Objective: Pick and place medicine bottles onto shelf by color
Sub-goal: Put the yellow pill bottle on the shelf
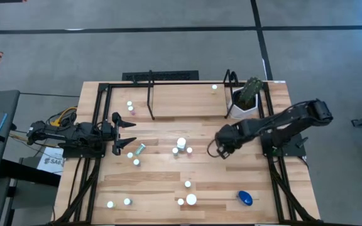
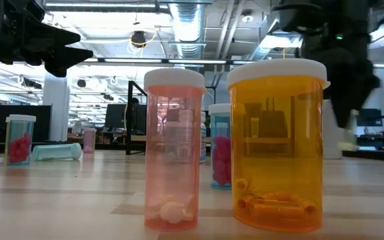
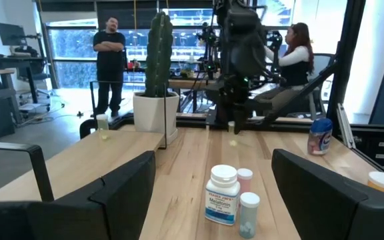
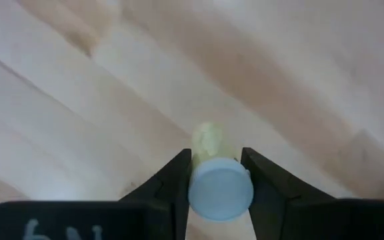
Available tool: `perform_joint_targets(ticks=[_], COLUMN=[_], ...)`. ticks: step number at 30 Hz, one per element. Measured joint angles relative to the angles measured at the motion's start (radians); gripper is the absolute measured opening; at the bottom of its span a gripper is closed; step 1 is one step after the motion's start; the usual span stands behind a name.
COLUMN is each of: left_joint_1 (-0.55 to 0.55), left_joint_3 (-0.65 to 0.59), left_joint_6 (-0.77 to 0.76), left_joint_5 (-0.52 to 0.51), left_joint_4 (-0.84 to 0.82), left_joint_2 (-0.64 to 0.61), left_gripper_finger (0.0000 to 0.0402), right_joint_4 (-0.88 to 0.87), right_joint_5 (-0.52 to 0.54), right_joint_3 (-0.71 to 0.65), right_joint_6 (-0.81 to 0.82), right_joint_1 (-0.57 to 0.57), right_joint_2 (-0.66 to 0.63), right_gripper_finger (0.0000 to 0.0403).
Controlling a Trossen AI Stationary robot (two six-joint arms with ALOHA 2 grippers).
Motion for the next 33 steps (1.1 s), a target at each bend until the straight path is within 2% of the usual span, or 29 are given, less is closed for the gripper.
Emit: perform_joint_targets(ticks=[5,12,16,24,33], left_joint_1=[0.0,0.0,0.0,0.0,0.0], left_joint_3=[0.0,0.0,0.0,0.0,0.0], left_joint_6=[0.0,0.0,0.0,0.0,0.0], left_joint_5=[0.0,0.0,0.0,0.0,0.0], left_joint_4=[0.0,0.0,0.0,0.0,0.0], left_joint_2=[0.0,0.0,0.0,0.0,0.0], left_gripper_finger=[0.0288,0.0288,0.0288,0.0288,0.0288], right_joint_4=[-0.011,-0.161,-0.186,-0.242,-0.191], right_joint_5=[0.024,0.032,0.038,0.035,0.04], right_joint_3=[0.092,0.33,0.436,0.512,0.513], right_joint_6=[-0.174,-0.47,-0.665,-1.017,-1.248], right_joint_1=[-0.113,-0.216,-0.29,-0.458,-0.603], right_joint_2=[0.034,0.222,0.279,0.341,0.341], right_gripper_finger=[0.0137,0.0139,0.0139,0.0143,0.0149])
